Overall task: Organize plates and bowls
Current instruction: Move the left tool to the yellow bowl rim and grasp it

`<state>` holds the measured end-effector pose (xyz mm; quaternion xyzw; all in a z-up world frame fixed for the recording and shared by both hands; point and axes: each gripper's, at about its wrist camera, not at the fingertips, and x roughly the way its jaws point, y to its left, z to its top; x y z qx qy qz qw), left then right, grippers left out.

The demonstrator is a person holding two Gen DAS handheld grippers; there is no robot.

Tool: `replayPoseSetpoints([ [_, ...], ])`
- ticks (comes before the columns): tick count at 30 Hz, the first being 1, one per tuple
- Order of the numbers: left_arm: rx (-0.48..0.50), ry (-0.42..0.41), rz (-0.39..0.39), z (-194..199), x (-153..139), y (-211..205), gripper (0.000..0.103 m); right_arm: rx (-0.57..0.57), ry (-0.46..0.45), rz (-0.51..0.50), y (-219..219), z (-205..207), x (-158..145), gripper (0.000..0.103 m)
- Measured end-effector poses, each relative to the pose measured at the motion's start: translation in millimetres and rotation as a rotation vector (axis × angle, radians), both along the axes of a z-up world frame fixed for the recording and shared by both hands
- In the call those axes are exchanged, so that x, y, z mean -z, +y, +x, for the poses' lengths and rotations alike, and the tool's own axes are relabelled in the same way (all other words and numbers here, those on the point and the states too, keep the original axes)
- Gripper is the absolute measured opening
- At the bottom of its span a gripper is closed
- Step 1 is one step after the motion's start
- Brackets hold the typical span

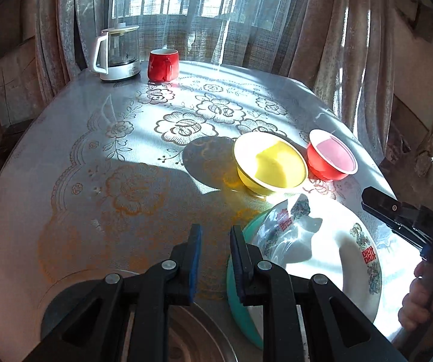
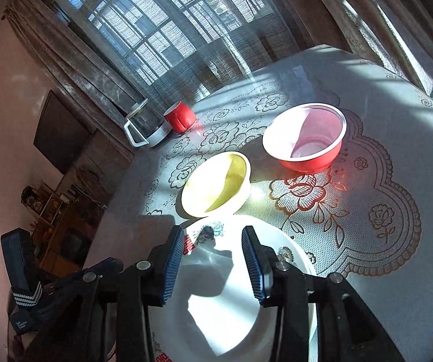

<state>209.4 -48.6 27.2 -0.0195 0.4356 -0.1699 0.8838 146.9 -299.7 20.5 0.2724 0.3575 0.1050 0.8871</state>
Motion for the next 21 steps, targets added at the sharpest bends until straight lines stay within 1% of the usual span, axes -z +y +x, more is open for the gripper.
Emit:
replayPoseSetpoints([
  [3,0.009,0.013,-0.043,19,-3,-8,0.019,0.018,0.043,0.018,-3,23,7,0.028],
  [5,0.012,0.029,-0.067,32,-2,-14,0.021,0.021,0.067,0.027,-5,38,13,0.025],
  [6,0.012,0.031,-0.075,39,-2,-17,0.022,0.028,0.081,0.028,-7,45,16,0.025],
  [8,0.002,0.041,-0.076,52,-1,-22,0.029,0.038,0.112,0.027,-8,58,21,0.025],
  [9,0.000,0.053,-0.082,59,1,-24,0.030,0.039,0.124,0.028,-9,64,24,0.025],
  [11,-0.008,0.096,-0.105,73,8,-28,0.030,0.048,0.159,0.017,-10,77,29,0.025],
  [14,-0.026,0.168,-0.142,92,21,-32,0.030,0.051,0.178,0.017,-11,89,34,0.025],
  [16,-0.028,0.184,-0.174,100,29,-36,0.030,0.056,0.200,0.010,-12,96,39,0.025],
  [19,-0.046,0.211,-0.201,111,41,-40,0.030,0.055,0.216,0.014,-12,103,45,0.025],
  [21,-0.046,0.230,-0.215,116,48,-43,0.028,0.045,0.222,0.014,-10,107,48,0.025],
])
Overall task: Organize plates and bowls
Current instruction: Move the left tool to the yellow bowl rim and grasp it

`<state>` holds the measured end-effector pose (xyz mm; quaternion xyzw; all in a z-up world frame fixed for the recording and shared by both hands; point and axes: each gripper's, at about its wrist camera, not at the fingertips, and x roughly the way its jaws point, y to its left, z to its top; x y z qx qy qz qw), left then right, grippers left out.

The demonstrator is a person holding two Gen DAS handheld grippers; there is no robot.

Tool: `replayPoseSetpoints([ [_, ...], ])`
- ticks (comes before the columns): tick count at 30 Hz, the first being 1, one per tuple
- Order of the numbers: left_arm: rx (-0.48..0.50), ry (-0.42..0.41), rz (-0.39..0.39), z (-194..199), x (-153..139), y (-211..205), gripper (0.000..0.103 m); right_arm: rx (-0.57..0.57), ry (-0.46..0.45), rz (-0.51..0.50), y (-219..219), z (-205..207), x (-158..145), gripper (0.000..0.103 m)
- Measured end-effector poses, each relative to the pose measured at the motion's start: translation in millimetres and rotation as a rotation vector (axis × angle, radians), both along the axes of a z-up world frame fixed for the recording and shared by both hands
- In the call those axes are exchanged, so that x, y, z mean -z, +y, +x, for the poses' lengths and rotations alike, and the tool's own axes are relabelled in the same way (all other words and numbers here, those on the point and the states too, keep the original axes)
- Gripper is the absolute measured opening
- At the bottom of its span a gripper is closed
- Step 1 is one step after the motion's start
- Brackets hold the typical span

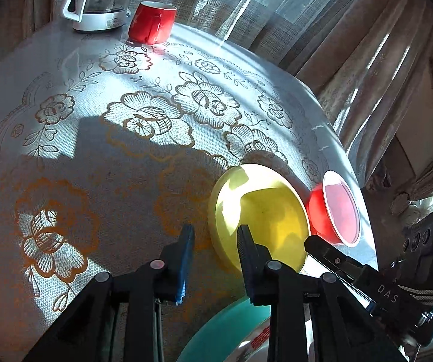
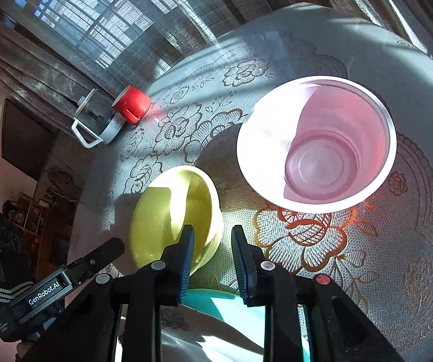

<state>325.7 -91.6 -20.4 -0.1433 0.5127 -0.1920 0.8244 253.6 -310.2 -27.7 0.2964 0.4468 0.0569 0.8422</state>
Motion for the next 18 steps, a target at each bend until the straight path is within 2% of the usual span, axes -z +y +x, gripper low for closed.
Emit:
replayPoseSetpoints([
  [1,0.006,0.007,-0.002,3,3,-2,0.027,-0.007,0.004,-0.004,2,2,1,0.025],
  [3,0.028,0.012,-0.004,4,7,-8,0.018,-0.020,0.015,-0.008,5,6,5,0.024],
  [4,0.032,0.011,-0.003,4,8,-9,0.012,-0.026,0.021,-0.009,6,7,6,0.019],
  [10,0.015,-0.043,-0.004,-6,-4,0,0.012,-0.048,0.014,-0.024,13,6,3,0.018],
  [13,0.005,-0.069,0.022,-10,-11,7,0.012,-0.067,0.001,-0.032,21,7,-2,0.018],
  [18,-0.040,-0.038,0.061,-14,-7,26,0.012,-0.111,0.004,-0.046,40,11,-6,0.018],
])
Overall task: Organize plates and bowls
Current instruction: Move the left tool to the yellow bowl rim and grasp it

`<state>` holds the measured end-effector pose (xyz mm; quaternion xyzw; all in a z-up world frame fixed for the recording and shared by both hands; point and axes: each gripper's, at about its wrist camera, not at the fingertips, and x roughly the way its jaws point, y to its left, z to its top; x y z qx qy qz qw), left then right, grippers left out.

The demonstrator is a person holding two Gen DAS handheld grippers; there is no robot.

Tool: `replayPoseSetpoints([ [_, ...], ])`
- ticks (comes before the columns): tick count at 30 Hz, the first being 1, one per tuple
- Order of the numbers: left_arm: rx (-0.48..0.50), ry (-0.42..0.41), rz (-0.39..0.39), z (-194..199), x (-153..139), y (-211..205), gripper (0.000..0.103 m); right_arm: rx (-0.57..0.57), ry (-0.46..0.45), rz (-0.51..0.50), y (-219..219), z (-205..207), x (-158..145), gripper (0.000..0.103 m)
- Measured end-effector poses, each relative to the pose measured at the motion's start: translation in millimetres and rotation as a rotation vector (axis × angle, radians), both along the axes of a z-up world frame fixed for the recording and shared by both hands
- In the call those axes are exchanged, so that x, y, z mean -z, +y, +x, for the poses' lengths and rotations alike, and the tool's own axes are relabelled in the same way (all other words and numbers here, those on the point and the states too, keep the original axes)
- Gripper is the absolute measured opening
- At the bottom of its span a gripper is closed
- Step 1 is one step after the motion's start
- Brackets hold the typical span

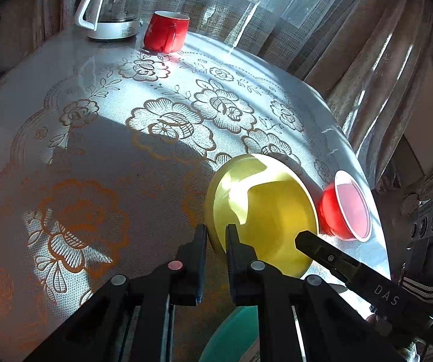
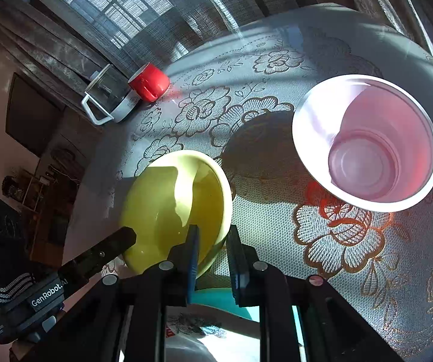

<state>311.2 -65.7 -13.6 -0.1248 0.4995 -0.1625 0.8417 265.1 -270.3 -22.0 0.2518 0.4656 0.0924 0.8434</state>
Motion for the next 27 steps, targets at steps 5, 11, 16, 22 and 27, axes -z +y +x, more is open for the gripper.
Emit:
replayPoseSetpoints([
  [5,-0.051,0.018,0.009,-10,3,29,0.013,-0.088,0.003,-0.034,29,5,-4,0.019],
  [11,-0.104,0.044,0.018,-19,7,61,0.013,-0.173,0.008,-0.077,66,8,-4,0.020],
  [16,-0.121,0.038,0.032,-27,7,75,0.013,-0.201,0.020,-0.094,82,10,-4,0.023],
  [22,-0.112,0.026,0.052,-31,8,78,0.017,-0.194,0.016,-0.104,86,11,-4,0.028],
  [27,-0.095,0.047,0.056,-32,8,78,0.019,-0.196,0.005,-0.119,91,10,-4,0.027],
])
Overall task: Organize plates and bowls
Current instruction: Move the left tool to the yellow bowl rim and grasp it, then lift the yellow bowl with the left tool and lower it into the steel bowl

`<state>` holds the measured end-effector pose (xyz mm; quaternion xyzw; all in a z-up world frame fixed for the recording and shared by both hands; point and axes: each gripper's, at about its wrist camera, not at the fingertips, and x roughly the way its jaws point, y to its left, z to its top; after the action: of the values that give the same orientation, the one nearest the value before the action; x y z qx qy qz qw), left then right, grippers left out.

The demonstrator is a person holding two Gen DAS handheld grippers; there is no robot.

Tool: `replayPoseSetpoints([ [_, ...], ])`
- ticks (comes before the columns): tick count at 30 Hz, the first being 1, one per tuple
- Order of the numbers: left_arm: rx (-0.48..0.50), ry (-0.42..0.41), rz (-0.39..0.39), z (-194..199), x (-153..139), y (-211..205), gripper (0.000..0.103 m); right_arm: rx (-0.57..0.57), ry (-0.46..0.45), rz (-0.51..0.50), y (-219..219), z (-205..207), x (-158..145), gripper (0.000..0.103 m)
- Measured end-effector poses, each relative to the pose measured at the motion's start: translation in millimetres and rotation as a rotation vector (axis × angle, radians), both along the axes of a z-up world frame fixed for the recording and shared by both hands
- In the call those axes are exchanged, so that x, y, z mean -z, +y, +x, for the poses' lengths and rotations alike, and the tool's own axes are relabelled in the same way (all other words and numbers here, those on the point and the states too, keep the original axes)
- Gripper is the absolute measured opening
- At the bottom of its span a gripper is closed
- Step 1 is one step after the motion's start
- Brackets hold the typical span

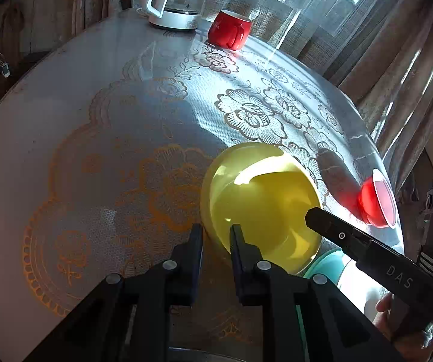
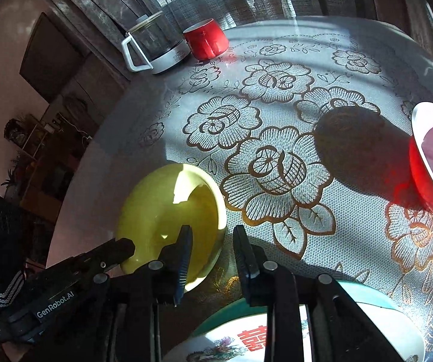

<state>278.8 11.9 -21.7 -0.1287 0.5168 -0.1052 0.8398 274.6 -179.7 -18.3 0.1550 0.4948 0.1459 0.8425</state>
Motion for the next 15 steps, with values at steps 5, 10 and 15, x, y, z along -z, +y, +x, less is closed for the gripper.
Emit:
replayPoseSetpoints([
  [5,0.024,-0.073,0.012,-9,-9,-2,0.019,-0.004,-0.012,-0.026,7,-6,0,0.019],
  [10,0.022,-0.103,-0.016,-16,-17,5,0.019,0.007,-0.013,0.003,6,-12,-2,0.019],
  [15,0.027,-0.143,-0.020,-32,-30,8,0.019,0.015,-0.041,0.060,2,-27,-13,0.019],
])
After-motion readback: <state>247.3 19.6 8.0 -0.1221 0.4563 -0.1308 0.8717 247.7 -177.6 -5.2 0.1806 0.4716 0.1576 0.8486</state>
